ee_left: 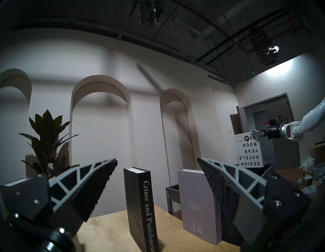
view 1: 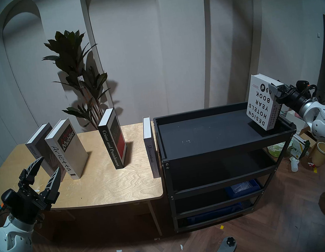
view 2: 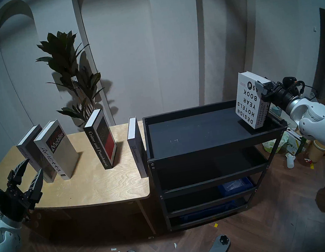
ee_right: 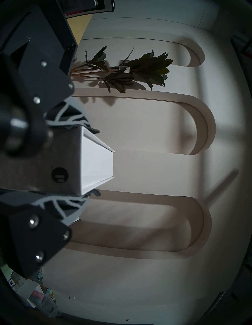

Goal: Move the books from the display table onto the shelf, standing them upright with spines facing out and tallest at one end

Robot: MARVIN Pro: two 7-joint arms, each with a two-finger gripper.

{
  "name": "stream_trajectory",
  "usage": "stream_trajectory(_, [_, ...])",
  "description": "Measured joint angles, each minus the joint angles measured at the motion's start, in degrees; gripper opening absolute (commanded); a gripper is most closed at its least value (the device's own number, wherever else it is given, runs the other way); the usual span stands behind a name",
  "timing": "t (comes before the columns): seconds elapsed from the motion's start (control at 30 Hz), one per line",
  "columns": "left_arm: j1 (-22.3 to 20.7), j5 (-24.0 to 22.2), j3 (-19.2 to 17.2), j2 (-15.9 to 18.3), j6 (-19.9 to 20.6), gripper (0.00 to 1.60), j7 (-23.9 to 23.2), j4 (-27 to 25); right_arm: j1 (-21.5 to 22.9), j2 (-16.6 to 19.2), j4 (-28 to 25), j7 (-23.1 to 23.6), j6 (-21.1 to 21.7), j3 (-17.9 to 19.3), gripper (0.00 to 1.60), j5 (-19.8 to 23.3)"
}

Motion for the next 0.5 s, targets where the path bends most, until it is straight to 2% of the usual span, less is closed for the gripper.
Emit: stream_trajectory(0.5, [-0.5,-0.3,0.1,-0.1,-0.1,1.6,-0.8,0.3,-5.9,0.0,2.2,2.5,-2.3,2.3,0.0,2.2])
